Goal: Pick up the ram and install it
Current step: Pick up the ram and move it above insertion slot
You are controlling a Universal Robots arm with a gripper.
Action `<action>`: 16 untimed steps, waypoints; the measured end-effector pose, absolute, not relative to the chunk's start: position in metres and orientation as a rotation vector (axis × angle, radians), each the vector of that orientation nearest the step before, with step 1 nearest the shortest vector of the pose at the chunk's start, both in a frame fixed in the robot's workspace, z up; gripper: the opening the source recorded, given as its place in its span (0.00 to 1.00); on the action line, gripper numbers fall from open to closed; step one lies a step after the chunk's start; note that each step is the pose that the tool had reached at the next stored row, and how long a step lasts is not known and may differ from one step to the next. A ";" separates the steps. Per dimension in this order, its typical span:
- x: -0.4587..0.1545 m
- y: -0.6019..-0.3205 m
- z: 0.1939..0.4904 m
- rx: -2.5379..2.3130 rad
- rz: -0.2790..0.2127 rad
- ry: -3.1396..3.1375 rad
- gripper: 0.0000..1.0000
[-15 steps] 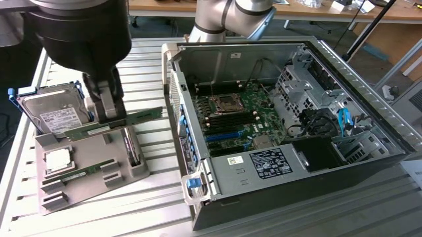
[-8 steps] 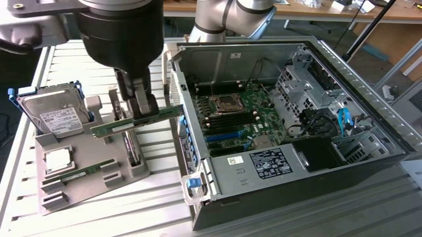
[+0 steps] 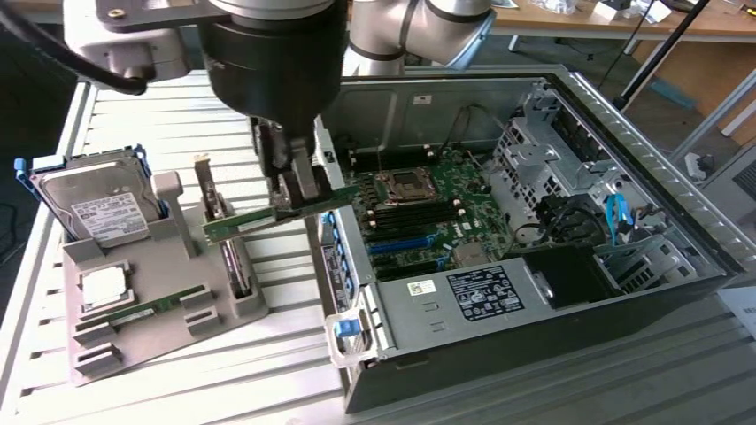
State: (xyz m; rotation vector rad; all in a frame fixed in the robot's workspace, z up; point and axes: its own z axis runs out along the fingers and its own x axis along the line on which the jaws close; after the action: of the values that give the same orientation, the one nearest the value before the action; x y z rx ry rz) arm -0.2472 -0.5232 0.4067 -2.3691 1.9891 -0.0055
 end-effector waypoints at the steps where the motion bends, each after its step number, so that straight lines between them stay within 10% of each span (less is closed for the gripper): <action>1: -0.243 -0.523 0.407 -2.369 -0.006 1.989 0.13; 16: -0.175 -0.523 0.406 -2.369 -0.005 1.989 0.13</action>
State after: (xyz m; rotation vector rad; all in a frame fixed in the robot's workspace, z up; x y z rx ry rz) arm -0.1747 -0.5232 0.4062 -2.3690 1.9892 -0.0054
